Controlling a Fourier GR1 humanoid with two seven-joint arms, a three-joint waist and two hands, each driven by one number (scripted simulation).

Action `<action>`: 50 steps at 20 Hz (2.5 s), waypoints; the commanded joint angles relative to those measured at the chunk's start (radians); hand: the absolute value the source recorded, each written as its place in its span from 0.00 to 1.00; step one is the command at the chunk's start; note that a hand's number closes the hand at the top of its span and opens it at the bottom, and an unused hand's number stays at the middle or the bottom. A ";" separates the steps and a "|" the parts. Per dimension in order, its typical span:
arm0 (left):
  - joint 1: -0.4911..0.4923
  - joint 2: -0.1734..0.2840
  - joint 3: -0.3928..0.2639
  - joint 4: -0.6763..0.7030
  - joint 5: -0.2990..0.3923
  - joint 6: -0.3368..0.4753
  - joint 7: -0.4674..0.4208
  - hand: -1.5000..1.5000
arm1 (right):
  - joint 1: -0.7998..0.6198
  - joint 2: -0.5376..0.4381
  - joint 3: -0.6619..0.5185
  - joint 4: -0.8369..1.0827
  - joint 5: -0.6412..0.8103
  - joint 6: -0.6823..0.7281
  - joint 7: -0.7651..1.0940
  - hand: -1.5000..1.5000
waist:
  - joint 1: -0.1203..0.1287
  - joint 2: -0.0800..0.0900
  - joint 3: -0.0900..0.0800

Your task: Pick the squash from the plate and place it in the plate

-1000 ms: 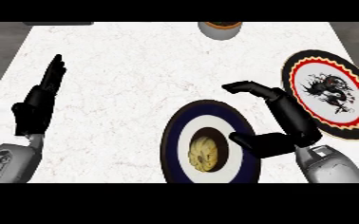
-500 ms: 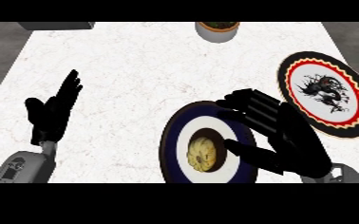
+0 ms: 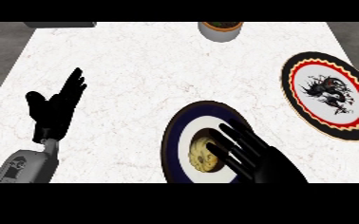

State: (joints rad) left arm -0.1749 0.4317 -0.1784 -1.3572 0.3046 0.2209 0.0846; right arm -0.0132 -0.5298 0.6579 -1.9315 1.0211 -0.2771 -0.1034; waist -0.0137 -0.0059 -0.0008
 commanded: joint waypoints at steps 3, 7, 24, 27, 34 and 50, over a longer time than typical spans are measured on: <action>0.011 -0.021 0.023 -0.011 -0.011 -0.009 -0.004 0.50 | 0.092 0.015 0.093 -0.161 0.279 0.152 0.193 0.00 | 0.003 0.002 0.000; -0.012 0.011 0.038 -0.025 -0.026 -0.032 0.054 0.50 | 0.112 0.092 0.160 -0.147 0.395 0.264 0.293 0.00 | 0.006 0.003 0.000; 0.002 -0.097 0.039 -0.059 -0.101 -0.020 0.085 0.50 | 0.004 0.347 0.245 0.141 0.724 0.568 0.516 0.00 | 0.015 0.005 0.001; 0.011 -0.089 0.083 -0.006 -0.111 -0.072 0.027 0.50 | 0.001 0.374 0.224 0.132 0.729 0.630 0.518 0.00 | 0.013 0.005 0.001; -0.008 -0.099 0.124 0.034 -0.126 -0.125 0.019 0.50 | -0.091 0.506 0.173 0.362 0.766 0.569 0.542 0.00 | 0.014 0.006 0.001; 0.094 -0.093 0.181 -0.157 -0.153 -0.188 0.109 0.50 | -0.141 0.526 0.114 0.476 0.794 0.686 0.434 1.00 | 0.023 0.004 0.001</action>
State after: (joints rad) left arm -0.1379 0.3065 -0.0100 -1.4156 0.1381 0.0625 0.1471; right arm -0.1327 -0.0164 0.7630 -1.4873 1.8150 0.3467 0.3727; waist 0.0034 -0.0024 -0.0010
